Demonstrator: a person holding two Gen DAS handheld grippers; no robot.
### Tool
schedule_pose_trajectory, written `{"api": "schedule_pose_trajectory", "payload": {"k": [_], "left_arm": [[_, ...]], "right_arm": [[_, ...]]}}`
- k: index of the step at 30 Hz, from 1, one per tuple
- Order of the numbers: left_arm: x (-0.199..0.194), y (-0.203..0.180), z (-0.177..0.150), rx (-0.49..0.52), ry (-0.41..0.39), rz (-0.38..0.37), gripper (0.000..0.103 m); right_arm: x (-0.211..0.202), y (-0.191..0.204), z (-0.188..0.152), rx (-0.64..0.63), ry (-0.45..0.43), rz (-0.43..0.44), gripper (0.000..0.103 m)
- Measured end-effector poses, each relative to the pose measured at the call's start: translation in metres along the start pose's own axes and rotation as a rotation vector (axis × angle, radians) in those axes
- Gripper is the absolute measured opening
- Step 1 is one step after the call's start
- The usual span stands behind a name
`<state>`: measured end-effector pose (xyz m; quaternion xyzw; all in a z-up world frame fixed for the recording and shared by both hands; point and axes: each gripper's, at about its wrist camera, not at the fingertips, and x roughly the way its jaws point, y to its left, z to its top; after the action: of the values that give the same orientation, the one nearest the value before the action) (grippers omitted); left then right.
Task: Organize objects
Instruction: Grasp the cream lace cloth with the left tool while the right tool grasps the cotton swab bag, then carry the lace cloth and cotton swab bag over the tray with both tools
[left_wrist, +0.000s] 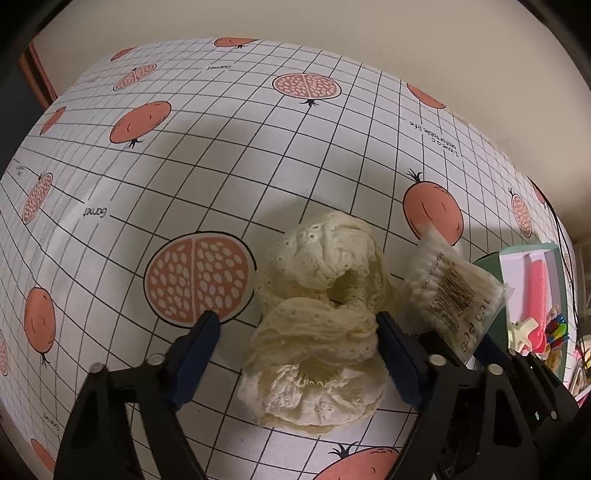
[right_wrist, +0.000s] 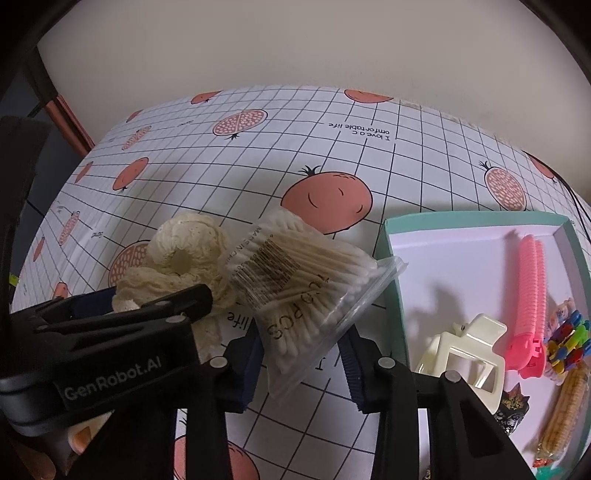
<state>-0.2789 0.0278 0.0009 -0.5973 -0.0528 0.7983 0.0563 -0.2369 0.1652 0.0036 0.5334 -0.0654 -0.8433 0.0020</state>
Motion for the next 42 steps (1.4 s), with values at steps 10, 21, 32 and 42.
{"api": "schedule_pose_trajectory", "payload": {"k": [10, 21, 32, 42], "left_arm": [[-0.004, -0.003, 0.000, 0.008, -0.015, -0.032, 0.035], [-0.025, -0.003, 0.006, 0.002, -0.075, -0.046, 0.022], [-0.071, 0.004, 0.010, -0.015, -0.187, -0.055, 0.021], [-0.083, -0.010, 0.009, -0.006, -0.213, -0.063, 0.021]], "right_arm": [[-0.001, 0.001, 0.000, -0.018, -0.011, -0.008, 0.035], [-0.019, 0.000, 0.004, -0.013, -0.063, 0.000, 0.032], [-0.051, -0.002, 0.014, -0.007, -0.140, 0.014, 0.032], [-0.063, -0.017, 0.011, 0.009, -0.152, 0.005, 0.032]]}}
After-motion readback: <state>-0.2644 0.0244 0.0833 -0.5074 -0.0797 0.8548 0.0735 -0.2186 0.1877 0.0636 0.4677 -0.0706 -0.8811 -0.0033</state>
